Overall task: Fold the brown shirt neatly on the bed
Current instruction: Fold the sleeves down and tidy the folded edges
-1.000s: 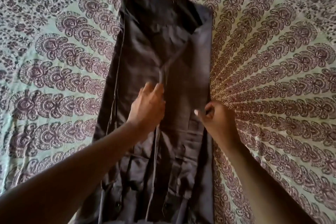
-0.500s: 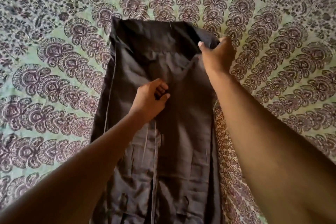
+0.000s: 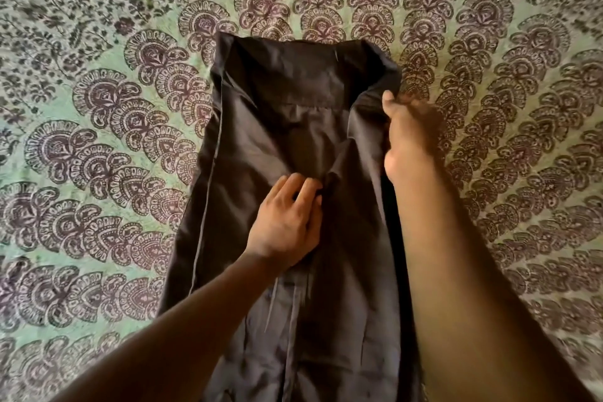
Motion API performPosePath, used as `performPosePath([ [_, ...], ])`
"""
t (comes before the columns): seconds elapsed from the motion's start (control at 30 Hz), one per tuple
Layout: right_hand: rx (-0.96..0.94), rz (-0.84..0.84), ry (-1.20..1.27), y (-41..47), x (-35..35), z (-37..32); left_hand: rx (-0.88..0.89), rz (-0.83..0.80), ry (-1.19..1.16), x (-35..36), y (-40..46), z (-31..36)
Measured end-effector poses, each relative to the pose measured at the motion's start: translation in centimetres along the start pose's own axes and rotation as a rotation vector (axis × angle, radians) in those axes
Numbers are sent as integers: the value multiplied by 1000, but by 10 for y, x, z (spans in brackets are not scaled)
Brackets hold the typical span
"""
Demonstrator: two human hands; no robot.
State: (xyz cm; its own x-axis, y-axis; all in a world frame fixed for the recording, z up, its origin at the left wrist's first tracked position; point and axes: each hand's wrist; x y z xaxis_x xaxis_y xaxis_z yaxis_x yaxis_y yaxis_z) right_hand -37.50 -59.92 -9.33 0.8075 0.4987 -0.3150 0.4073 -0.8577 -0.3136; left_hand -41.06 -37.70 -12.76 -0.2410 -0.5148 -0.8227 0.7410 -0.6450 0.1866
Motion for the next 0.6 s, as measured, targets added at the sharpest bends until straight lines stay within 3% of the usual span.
performPosePath([
  [0.17, -140, 123, -67, 12, 5, 7, 1, -3, 9, 0, 1, -1],
  [0.37, -239, 43, -341, 25, 3, 3, 17, -7, 33, 0, 1, 0],
  [0.5, -463, -9, -559, 3, -7, -4, 31, -13, 36, -2, 2, 1],
  [0.6, -720, 75, -765, -32, -20, 17, 36, -12, 34, -3, 2, 2],
])
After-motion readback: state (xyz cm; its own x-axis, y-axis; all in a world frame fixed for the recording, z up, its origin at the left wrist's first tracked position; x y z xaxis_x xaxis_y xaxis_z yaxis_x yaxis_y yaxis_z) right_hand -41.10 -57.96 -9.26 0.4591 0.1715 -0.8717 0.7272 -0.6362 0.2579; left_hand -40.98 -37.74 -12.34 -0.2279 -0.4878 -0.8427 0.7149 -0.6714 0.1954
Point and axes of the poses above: each hand's wrist, its own y-axis towards the middle knuckle, its own x-axis out of the palm, z = x × y, and after that the axes turned 2 degrees about -x, right-handed
